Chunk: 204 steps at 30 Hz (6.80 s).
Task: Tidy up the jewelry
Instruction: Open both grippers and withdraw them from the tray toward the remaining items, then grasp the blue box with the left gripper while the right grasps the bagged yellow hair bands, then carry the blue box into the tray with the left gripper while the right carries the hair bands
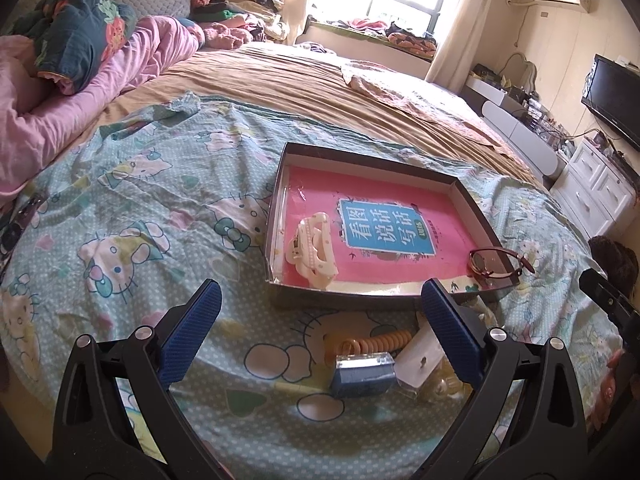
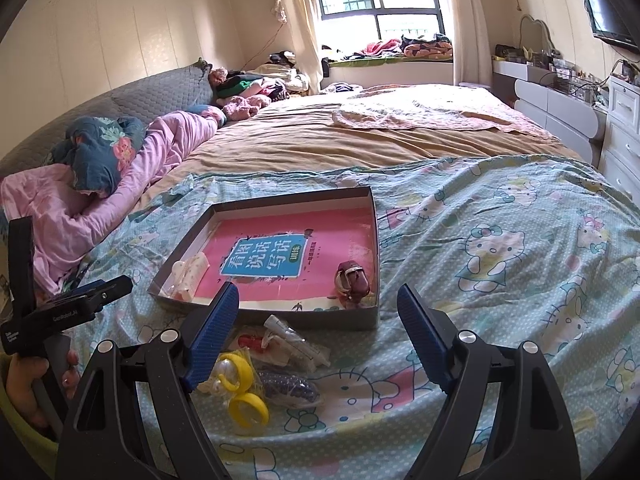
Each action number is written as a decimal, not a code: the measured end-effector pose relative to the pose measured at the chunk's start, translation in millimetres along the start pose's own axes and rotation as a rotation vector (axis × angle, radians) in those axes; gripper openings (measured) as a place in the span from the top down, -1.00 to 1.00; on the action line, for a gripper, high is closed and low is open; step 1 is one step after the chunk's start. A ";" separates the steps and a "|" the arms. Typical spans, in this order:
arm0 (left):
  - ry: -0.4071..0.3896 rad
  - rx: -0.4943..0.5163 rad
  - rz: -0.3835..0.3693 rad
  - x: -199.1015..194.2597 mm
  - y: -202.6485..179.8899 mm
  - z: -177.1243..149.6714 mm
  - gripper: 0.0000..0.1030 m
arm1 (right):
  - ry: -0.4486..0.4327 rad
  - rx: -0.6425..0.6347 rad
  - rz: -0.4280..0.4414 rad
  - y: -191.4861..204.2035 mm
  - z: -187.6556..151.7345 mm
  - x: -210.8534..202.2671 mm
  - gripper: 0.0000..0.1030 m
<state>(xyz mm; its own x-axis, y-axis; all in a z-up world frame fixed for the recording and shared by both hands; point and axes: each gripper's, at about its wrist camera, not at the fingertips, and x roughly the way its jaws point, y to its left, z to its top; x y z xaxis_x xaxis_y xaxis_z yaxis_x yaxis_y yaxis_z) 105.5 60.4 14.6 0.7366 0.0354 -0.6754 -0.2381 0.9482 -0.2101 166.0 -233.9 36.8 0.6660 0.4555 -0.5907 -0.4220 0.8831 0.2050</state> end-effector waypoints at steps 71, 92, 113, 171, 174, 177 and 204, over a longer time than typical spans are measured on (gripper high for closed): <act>0.267 0.031 -0.070 48.3 -22.4 -54.8 0.21 | 0.218 -0.132 0.092 47.2 -82.8 48.2 0.22; 0.133 -0.021 -0.129 5.3 -8.0 -41.4 0.27 | 0.152 -0.126 0.109 43.8 -61.8 19.2 0.23; 0.045 -0.037 -0.109 -15.2 2.6 -17.8 0.27 | 0.093 -0.124 0.118 47.1 -35.4 15.0 0.23; 0.183 0.020 -0.172 106.9 -34.0 32.8 0.26 | 0.065 -0.108 0.029 23.4 32.2 92.9 0.23; 0.209 0.029 -0.167 113.5 -33.2 29.3 0.26 | 0.097 -0.105 0.029 21.1 30.0 104.3 0.23; 0.229 0.033 -0.159 118.2 -31.7 27.0 0.27 | 0.126 -0.103 0.029 18.8 27.6 114.0 0.23; 0.172 -0.015 -0.163 99.1 -17.6 30.6 0.07 | 0.245 -0.230 -0.052 32.6 18.9 157.2 0.20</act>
<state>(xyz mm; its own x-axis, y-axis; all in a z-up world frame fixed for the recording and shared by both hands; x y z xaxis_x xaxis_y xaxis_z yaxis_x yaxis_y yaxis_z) 202.1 56.8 -27.1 0.6476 -0.1734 -0.7420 -0.1350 0.9322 -0.3358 268.6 -131.4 -34.6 0.5340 0.3454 -0.7717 -0.5379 0.8430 0.0051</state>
